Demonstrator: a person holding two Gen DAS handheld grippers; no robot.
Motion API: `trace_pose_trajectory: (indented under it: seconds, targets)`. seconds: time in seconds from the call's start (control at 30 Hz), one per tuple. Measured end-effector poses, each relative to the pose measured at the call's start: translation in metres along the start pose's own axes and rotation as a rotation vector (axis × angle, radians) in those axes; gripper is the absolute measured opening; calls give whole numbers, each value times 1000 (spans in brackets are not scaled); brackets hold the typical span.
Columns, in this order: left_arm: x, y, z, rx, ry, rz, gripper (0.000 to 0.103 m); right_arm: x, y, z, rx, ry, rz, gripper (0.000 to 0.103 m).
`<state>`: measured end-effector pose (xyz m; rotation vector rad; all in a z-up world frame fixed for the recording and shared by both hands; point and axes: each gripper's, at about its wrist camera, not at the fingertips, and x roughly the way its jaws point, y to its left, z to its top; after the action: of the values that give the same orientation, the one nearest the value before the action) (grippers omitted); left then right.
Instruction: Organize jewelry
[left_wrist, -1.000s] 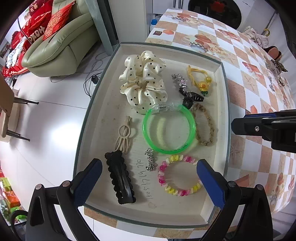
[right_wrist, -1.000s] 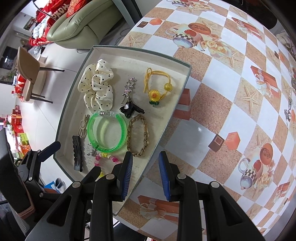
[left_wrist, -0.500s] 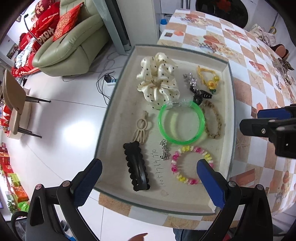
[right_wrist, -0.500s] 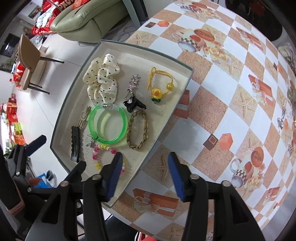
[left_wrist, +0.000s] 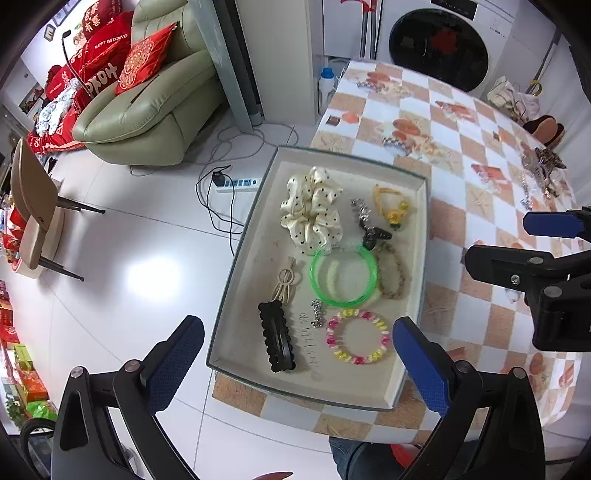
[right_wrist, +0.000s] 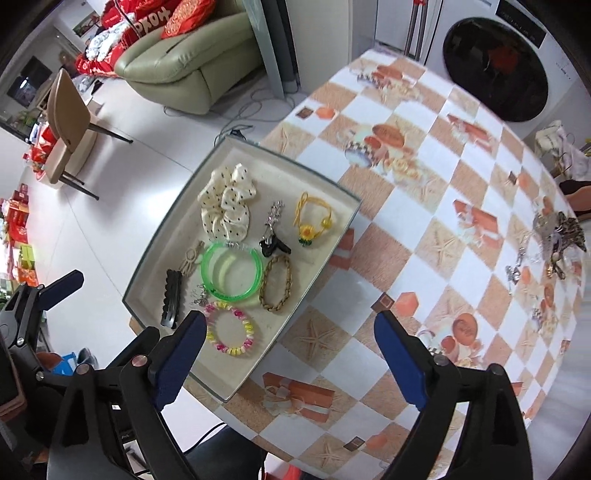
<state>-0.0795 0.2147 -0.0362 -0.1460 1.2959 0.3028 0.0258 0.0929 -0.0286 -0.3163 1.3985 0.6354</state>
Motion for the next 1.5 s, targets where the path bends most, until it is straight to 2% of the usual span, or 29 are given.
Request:
trace_pose_trajectory:
  seconds: [0.1,0.17,0.37,0.63,1.5]
  targets:
    - [-11,-2,0,-1,-10,2,103,-13,1,-1,3,-26,-14,95]
    - [-19,-1,-1,-2,-16,0,103,-20,1,-4,9,-48,-21,103]
    - [-36,0,-4,-11,-23,-40,103,-41,-1,-9,30,-105,-49,103]
    - [-52,-3,-5,14,-24,-28,103,-51,-7,-14,71,-73,-75,103]
    - [-49,-10,-7,46,-9,-28,103,-51,-3,-21,48,-66,-94,103]
